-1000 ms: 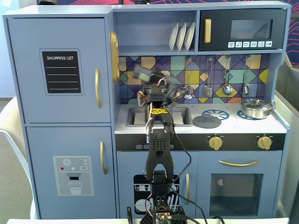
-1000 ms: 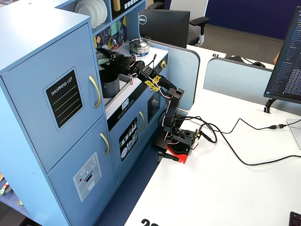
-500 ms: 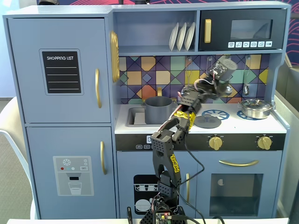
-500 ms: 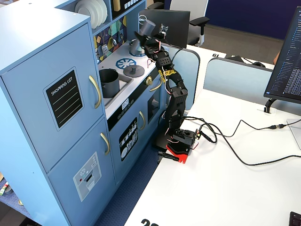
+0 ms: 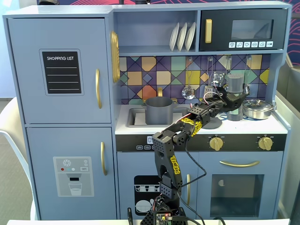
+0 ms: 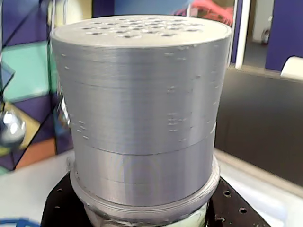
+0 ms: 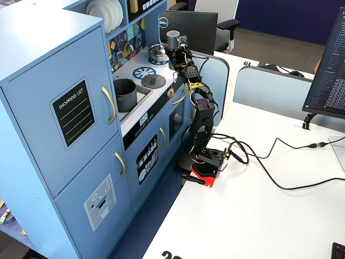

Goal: Put salt in the gray recipient

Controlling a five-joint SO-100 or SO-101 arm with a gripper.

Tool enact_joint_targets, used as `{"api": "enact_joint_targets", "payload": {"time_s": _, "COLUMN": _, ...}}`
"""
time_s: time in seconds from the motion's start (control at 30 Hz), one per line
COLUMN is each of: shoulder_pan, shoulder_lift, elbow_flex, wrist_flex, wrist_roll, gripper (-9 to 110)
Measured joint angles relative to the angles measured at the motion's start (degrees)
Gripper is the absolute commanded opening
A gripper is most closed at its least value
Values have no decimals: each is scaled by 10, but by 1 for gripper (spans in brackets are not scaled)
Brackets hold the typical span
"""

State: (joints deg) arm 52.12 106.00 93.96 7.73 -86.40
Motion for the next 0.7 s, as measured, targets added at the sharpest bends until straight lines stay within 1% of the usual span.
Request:
{"api": "enact_joint_targets", "payload": {"time_s": 0.2, "shoulder_pan": -1, "shoulder_lift": -18, "elbow_flex": 10, "wrist_flex": -30, "wrist_roll": 0, "gripper": 0}}
{"api": "enact_joint_targets", "payload": {"time_s": 0.47, "shoulder_pan": -1, "shoulder_lift": -77, "elbow_flex": 8, "wrist_flex": -33, "wrist_roll": 8, "gripper": 0}}
{"api": "enact_joint_targets", "payload": {"time_s": 0.7, "shoulder_pan": -1, "shoulder_lift": -121, "elbow_flex": -35, "wrist_flex": -34, "wrist_roll": 21, "gripper": 0}}
